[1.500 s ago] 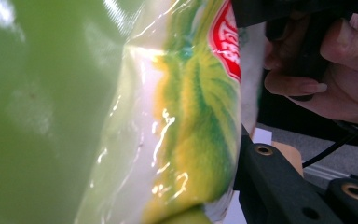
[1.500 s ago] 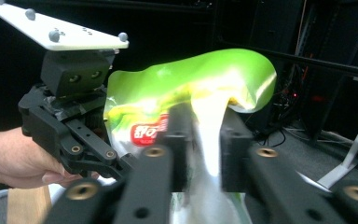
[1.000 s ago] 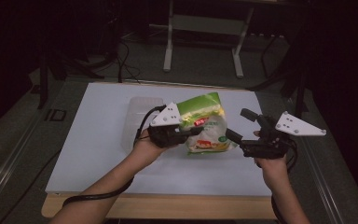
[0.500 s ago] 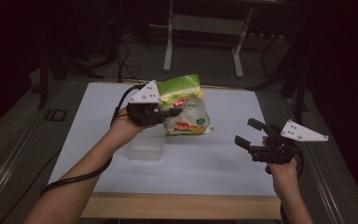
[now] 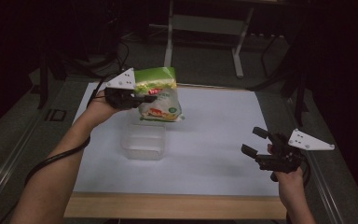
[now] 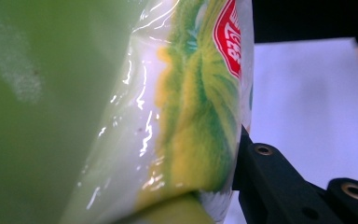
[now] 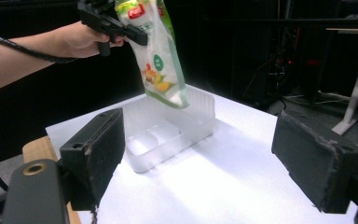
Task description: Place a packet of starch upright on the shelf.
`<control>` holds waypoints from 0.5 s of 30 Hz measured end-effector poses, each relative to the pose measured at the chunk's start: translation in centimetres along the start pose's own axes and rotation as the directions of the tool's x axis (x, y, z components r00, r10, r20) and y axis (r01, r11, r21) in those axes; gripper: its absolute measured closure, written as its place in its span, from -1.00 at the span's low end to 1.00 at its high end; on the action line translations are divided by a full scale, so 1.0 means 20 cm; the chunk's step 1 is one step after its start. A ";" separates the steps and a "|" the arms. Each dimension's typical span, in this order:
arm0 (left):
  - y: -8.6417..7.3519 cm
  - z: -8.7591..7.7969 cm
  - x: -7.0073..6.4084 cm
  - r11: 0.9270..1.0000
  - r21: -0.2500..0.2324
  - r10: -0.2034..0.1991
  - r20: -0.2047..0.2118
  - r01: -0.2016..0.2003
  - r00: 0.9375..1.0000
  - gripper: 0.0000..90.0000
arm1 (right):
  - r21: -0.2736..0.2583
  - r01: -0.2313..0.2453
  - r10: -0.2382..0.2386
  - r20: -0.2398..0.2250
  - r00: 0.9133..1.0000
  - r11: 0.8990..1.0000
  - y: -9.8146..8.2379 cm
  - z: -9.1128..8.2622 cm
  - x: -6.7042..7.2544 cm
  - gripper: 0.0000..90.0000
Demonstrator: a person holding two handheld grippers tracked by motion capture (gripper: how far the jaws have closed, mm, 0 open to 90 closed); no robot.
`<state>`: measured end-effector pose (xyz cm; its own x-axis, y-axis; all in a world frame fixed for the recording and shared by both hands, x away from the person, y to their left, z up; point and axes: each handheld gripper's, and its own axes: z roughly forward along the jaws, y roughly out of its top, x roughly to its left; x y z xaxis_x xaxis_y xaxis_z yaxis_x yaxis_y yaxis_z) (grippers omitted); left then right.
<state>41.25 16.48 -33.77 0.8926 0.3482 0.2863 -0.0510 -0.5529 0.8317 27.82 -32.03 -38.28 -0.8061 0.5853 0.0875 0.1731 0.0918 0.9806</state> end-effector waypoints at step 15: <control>-0.20 0.11 0.26 0.994 0.112 0.001 -0.066 0.006 0.998 0.75 | -0.020 0.067 -0.066 0.022 0.998 0.998 -0.13 -0.03 0.02 -0.62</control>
<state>47.10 18.74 -36.62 0.8609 0.3970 0.3182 0.0053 -0.6323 0.7747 26.80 -32.48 -40.76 -0.8032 0.5954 0.0186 0.1079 0.1147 0.9875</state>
